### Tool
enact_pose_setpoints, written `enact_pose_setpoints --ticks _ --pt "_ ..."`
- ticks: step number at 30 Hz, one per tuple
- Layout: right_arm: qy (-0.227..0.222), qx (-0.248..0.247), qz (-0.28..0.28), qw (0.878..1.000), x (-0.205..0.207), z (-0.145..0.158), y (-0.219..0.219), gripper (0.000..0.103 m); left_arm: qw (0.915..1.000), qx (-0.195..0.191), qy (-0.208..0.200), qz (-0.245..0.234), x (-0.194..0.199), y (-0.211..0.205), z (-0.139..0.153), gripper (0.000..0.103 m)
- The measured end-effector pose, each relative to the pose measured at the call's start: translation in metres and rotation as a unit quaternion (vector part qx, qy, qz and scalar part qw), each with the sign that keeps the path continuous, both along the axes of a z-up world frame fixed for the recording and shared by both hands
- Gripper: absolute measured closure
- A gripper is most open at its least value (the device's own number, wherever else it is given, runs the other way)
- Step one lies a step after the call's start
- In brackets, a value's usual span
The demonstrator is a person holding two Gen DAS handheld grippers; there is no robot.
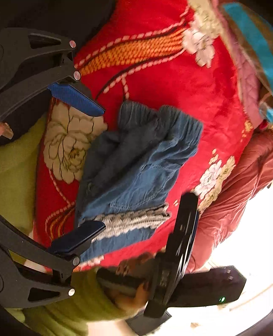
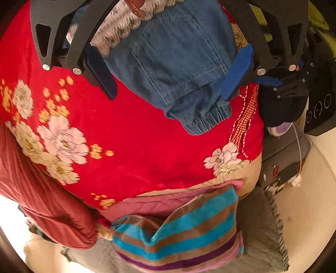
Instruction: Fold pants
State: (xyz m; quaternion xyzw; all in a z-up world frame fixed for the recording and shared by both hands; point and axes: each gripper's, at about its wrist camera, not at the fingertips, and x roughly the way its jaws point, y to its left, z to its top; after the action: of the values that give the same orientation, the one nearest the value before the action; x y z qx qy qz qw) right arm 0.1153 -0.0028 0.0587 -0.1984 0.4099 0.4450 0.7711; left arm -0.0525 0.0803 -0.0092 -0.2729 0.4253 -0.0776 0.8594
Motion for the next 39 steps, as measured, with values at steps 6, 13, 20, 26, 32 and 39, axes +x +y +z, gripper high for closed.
enact_pose_setpoints --ticks 6,13,20,26,32,39 --pt "0.024 -0.022 0.046 0.998 0.006 -0.017 0.033 0.005 0.9985 -0.054 0.006 -0.011 0.01 0.008 -0.013 0.01" --pt "0.07 -0.037 0.08 0.994 0.023 -0.037 0.066 0.005 0.9944 -0.103 0.008 0.024 0.023 0.024 -0.023 0.011" --pt "0.143 -0.029 0.108 0.983 0.037 -0.059 0.088 0.035 0.9945 -0.092 0.016 0.046 0.034 0.029 -0.028 0.049" --pt "0.146 -0.009 0.108 0.983 0.037 -0.051 0.075 0.061 0.9954 -0.09 0.009 0.033 0.043 0.018 -0.021 0.056" --pt "0.137 0.049 0.092 0.985 0.037 -0.02 0.031 0.066 0.9975 -0.068 -0.018 -0.005 0.048 -0.01 0.002 0.057" --pt "0.115 0.106 0.056 0.986 0.031 0.016 -0.039 0.066 0.9964 -0.034 -0.04 -0.066 0.059 -0.061 0.027 0.057"
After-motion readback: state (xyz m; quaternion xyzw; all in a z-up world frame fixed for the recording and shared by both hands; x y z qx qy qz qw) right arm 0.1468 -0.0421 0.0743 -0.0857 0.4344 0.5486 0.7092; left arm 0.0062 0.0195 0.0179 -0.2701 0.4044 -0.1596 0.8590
